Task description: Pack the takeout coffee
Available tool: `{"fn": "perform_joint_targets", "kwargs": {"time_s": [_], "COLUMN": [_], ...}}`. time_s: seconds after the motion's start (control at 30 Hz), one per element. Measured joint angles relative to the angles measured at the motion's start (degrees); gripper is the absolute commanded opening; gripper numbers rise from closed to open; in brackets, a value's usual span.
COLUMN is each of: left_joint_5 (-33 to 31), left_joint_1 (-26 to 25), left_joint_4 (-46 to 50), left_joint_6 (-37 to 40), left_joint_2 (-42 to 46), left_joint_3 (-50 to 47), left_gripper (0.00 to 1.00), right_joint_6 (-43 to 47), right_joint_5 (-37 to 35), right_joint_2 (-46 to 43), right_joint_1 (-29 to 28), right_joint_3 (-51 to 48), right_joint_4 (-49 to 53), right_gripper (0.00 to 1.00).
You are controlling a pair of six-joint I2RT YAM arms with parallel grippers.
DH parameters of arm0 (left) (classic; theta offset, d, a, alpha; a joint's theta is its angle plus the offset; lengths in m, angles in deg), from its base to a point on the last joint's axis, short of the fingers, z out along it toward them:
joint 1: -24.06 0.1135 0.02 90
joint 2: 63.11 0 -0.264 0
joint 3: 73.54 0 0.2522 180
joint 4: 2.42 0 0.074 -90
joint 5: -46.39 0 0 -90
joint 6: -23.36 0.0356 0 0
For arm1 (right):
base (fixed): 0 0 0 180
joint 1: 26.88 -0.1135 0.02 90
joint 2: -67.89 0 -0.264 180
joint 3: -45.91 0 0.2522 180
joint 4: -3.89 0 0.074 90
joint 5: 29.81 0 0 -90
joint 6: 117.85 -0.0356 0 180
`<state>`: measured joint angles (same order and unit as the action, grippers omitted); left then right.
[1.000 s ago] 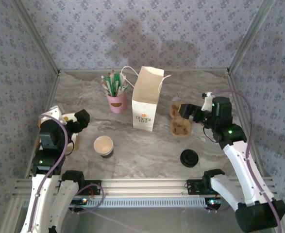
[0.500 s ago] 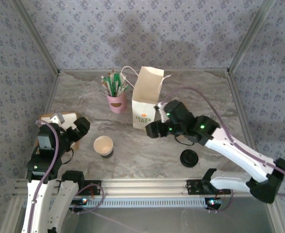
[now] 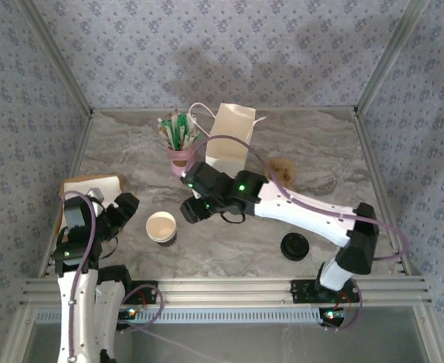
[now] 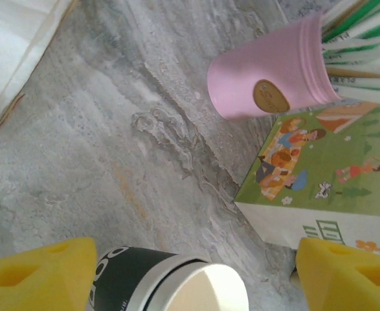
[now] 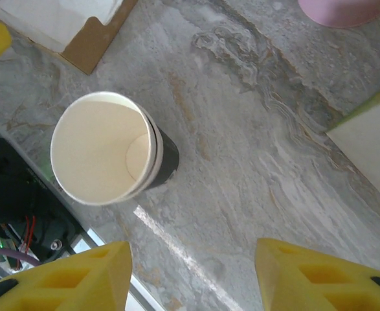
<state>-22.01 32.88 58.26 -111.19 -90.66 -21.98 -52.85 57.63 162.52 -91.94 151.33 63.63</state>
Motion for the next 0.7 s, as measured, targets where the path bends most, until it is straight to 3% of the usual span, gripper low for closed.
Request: {"fn": "perform_joint_targets", "kwargs": {"time_s": [0.17,0.27,0.7], "left_joint_5": [6.38,8.48,10.10], "left_joint_1": [7.32,9.05,9.57], "left_joint_4": [0.07,0.04,0.07], "left_joint_6": [0.20,0.42,1.68], "left_joint_2": [0.00,-0.17,-0.63], "left_joint_3": [-2.97,-3.87,-4.22], "left_gripper": [0.59,0.56,0.58], "right_joint_6": [0.63,1.03,1.97], "right_joint_5": [0.83,1.49,3.37], "right_joint_2": [7.63,11.85,25.33], "right_joint_1": [-0.63,-1.16,-2.21], "right_joint_3": [7.80,12.07,25.20], "right_joint_4": [3.23,4.98,11.13], "right_gripper": [0.50,0.45,0.34]}}
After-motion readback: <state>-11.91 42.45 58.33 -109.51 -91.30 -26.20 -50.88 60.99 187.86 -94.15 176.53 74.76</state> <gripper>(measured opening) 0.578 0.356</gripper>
